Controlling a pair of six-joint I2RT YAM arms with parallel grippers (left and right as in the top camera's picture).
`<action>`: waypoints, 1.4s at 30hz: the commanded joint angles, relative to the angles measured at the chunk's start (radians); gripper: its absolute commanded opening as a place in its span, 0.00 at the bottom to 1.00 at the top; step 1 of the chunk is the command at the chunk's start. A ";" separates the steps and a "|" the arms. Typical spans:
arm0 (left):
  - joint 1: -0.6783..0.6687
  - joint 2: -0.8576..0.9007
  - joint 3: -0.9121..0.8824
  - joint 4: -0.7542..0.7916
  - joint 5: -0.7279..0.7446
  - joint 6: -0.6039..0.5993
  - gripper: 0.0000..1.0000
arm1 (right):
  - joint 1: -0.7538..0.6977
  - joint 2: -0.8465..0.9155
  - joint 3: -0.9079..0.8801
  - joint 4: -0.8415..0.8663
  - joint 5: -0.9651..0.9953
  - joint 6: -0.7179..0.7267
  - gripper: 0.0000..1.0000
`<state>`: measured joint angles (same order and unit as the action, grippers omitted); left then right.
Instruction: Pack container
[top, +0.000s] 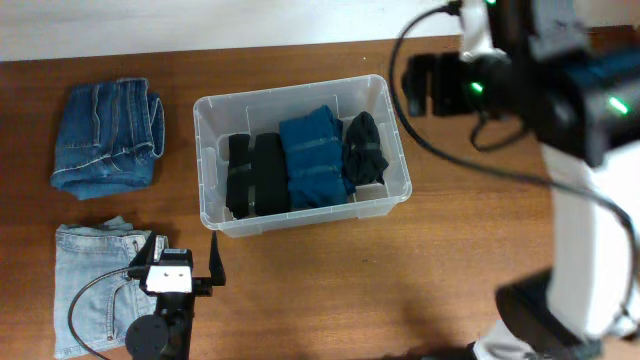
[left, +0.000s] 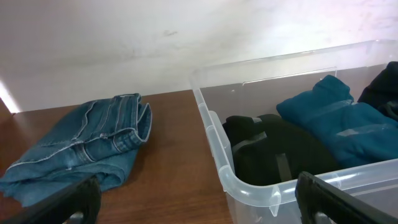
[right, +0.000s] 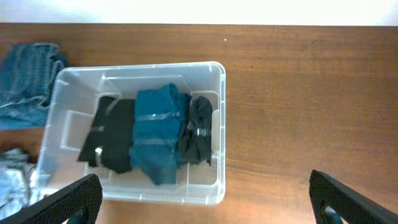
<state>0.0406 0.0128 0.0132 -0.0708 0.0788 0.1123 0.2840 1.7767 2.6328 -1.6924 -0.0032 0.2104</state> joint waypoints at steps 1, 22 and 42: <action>0.002 -0.006 -0.004 -0.002 0.011 0.010 0.99 | 0.003 -0.164 -0.148 -0.006 -0.009 0.008 0.99; 0.002 -0.006 -0.004 -0.002 0.011 0.010 0.99 | 0.003 -0.631 -0.662 -0.006 0.113 0.095 0.98; 0.002 -0.006 -0.004 -0.002 0.011 0.010 0.99 | -0.039 -0.678 -0.736 0.016 0.177 0.082 0.99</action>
<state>0.0406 0.0128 0.0132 -0.0708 0.0788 0.1123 0.2752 1.1423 1.9373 -1.6855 0.1230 0.2901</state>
